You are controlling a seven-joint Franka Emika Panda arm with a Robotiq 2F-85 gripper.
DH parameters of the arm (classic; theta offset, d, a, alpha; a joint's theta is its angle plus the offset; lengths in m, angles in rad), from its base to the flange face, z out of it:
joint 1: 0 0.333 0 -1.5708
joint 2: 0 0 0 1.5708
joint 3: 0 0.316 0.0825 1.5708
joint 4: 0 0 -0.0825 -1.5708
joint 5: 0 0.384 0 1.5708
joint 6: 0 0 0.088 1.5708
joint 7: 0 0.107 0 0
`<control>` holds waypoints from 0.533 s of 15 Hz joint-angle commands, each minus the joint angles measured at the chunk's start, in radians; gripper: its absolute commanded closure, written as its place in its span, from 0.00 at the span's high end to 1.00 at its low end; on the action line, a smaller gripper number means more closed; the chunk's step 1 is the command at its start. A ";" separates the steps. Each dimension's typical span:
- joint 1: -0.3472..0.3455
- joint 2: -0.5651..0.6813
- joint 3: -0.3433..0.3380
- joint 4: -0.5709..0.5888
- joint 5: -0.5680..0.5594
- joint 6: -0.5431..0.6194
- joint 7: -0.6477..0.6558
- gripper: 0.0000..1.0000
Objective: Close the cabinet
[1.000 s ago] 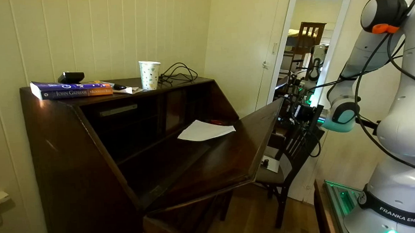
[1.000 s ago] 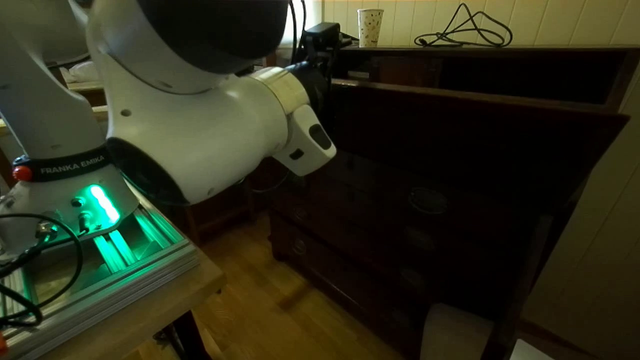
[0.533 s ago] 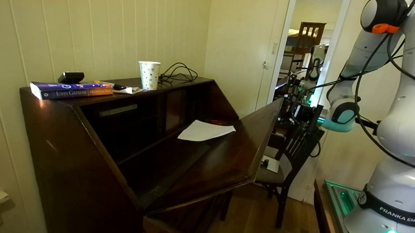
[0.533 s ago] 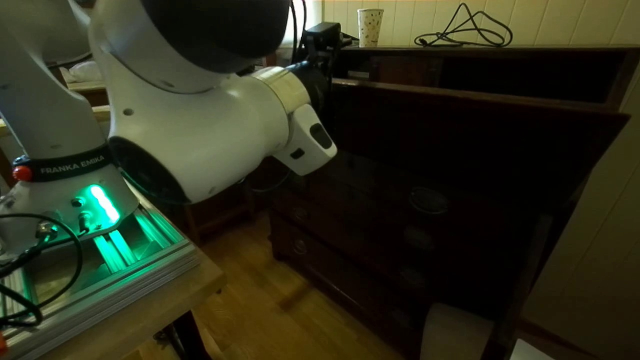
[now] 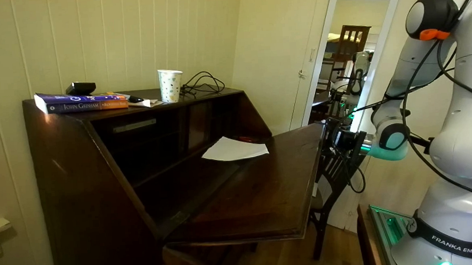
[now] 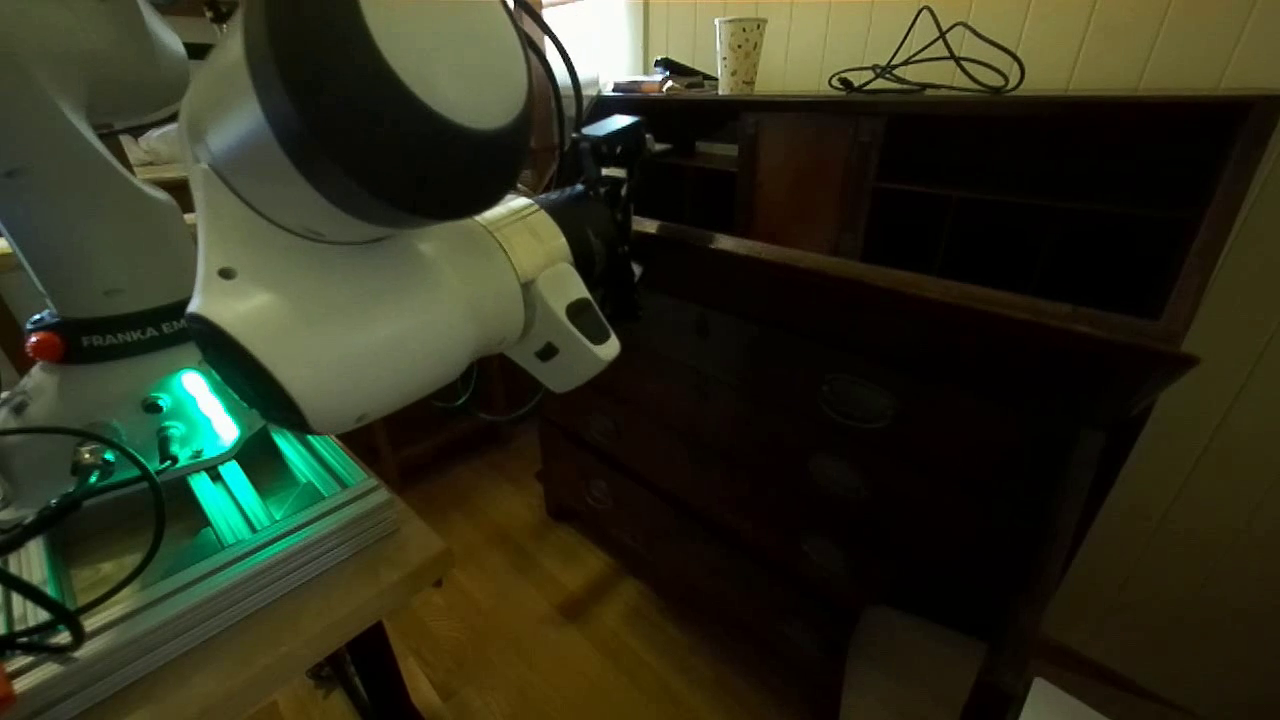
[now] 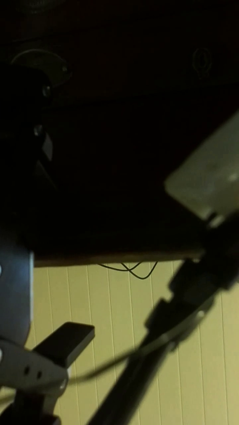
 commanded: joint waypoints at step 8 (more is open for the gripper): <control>0.170 -0.176 0.124 -0.012 0.297 -0.057 -0.056 1.00</control>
